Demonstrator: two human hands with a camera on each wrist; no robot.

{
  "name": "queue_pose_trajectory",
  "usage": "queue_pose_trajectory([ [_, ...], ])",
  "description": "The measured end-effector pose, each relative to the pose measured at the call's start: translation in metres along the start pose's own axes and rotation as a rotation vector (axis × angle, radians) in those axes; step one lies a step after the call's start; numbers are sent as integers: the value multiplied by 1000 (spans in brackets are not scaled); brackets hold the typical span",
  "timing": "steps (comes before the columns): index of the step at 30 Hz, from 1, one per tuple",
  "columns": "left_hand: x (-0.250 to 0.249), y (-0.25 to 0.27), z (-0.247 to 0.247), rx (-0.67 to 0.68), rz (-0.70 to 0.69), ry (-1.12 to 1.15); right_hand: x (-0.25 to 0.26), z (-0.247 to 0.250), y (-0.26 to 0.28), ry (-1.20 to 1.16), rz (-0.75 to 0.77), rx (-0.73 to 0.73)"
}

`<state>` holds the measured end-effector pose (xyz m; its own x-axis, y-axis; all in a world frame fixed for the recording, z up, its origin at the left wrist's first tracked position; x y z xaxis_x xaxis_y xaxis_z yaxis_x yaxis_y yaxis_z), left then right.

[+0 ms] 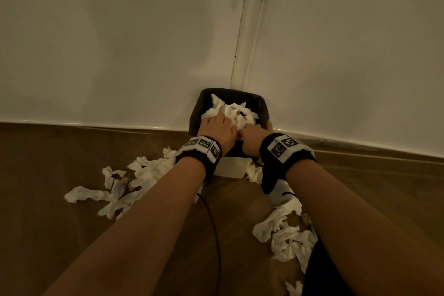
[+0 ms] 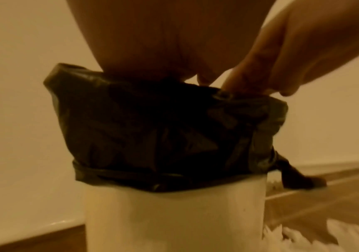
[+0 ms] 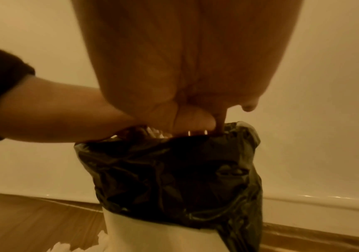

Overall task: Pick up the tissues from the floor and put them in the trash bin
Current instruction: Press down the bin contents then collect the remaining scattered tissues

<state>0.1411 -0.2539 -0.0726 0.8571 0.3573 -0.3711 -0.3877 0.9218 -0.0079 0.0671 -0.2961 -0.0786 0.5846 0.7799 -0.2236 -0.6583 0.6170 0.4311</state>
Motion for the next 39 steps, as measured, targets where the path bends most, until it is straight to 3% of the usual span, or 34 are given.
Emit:
queue_pose_trajectory([
  [5,3,8,-9,128,9,-191,1,-28,-4,7,13,134],
  [7,4,9,-3,100,12,-144,4,-18,-3,-21,8,69],
  [13,9,24,25,-111,-57,69,-1,41,15,-4,-107,-216],
  [17,27,45,51,-343,-78,169,0,72,33,1,-238,-437],
  [19,46,62,63,-470,-35,236,15,85,38,-48,-217,-557],
  [22,89,96,61,-598,150,312,55,96,42,-90,-94,-692],
  [27,153,154,1,-412,445,295,142,75,36,-49,165,-715],
  [30,184,190,-33,-337,590,326,180,47,22,-49,248,-563],
  [36,227,274,-106,-72,1056,326,234,5,9,-69,352,-331],
  [39,236,303,-137,67,1169,404,247,-7,6,-43,363,-231],
])
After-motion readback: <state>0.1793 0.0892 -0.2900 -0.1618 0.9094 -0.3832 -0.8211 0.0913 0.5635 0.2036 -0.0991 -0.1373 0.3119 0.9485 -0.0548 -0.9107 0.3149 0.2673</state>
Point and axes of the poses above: each hand's wrist, its own y-axis away from the middle knuckle, its own z-axis out of the back of the hand, x = y × z, the point moved 8 cm from there along -y, towards the middle knuckle, and after that the axes turned 13 degrees about y, right-handed, at the moved point
